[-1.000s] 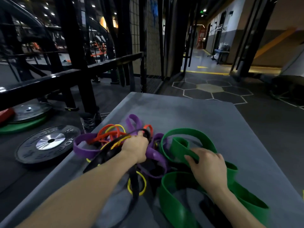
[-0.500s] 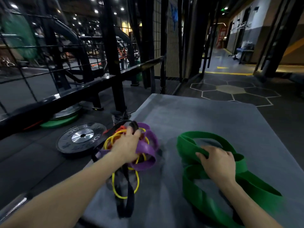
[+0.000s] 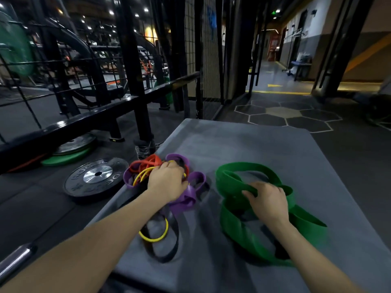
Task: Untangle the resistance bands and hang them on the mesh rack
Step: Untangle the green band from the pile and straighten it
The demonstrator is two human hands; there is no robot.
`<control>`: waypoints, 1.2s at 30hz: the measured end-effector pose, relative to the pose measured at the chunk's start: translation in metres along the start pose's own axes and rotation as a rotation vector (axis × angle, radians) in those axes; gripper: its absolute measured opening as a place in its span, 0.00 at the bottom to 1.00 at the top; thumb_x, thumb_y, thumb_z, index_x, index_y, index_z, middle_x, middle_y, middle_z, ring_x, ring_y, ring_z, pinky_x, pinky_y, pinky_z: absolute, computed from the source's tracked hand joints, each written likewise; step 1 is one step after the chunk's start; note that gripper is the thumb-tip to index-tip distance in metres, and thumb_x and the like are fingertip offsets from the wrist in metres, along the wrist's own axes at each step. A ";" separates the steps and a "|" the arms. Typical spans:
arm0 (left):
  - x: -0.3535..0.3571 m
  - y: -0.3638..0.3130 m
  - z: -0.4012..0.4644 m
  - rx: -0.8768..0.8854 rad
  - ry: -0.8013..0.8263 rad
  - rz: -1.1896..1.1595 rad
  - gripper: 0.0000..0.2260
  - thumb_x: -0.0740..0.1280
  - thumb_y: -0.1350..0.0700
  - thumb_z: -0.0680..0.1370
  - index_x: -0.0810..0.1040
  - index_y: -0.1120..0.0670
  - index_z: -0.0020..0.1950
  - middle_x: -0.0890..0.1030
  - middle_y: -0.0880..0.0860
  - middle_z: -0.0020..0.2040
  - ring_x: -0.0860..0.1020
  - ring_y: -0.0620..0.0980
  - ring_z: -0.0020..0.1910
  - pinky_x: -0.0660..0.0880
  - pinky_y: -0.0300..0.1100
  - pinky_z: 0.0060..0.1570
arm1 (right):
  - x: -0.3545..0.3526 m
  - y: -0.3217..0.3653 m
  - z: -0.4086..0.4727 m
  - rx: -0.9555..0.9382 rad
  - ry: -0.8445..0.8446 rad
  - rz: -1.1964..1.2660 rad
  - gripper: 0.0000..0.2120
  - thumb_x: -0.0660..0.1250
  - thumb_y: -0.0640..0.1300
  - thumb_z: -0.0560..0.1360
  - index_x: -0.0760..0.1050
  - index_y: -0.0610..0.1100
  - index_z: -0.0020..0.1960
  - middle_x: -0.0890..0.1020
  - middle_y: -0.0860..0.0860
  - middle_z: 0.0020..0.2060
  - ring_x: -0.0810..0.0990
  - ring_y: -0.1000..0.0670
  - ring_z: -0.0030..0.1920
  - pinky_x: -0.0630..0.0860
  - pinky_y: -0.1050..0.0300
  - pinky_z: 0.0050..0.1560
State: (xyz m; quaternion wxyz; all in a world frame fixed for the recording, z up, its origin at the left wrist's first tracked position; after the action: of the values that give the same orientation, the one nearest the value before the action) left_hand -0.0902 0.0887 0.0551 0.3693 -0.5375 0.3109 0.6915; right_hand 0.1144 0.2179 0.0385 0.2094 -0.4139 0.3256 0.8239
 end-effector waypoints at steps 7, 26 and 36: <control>-0.015 -0.113 -0.029 0.327 0.008 -0.468 0.36 0.74 0.47 0.68 0.61 0.48 0.72 0.64 0.49 0.71 0.66 0.51 0.68 0.64 0.47 0.67 | -0.038 -0.004 -0.016 -0.032 0.022 0.215 0.10 0.73 0.44 0.69 0.83 0.43 0.49 0.84 0.45 0.41 0.81 0.43 0.44 0.77 0.49 0.45; -0.014 -0.091 -0.025 -0.086 -0.086 -0.432 0.17 0.64 0.42 0.75 0.76 0.54 0.54 0.79 0.56 0.52 0.76 0.58 0.54 0.71 0.48 0.49 | -0.024 -0.107 -0.064 0.253 0.315 0.013 0.15 0.60 0.51 0.78 0.72 0.43 0.37 0.76 0.44 0.39 0.75 0.39 0.46 0.72 0.50 0.44; -0.046 -0.081 -0.015 -0.133 -0.107 -0.735 0.19 0.65 0.44 0.76 0.76 0.58 0.57 0.79 0.55 0.54 0.77 0.57 0.54 0.72 0.48 0.51 | -0.095 -0.087 -0.044 0.125 0.086 0.245 0.18 0.56 0.45 0.81 0.62 0.40 0.33 0.67 0.49 0.27 0.64 0.50 0.28 0.58 0.58 0.29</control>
State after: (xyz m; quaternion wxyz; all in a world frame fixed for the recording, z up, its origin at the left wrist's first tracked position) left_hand -0.0078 0.1117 0.0934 0.5727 -0.5992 0.0319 0.5586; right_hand 0.2459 0.2403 0.0650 0.1186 -0.3922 0.4331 0.8028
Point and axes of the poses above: each hand's wrist, its own z-axis towards the middle knuckle, its own x-axis out of the palm, y = z × x, the point moved 10 cm from there along z, towards the middle knuckle
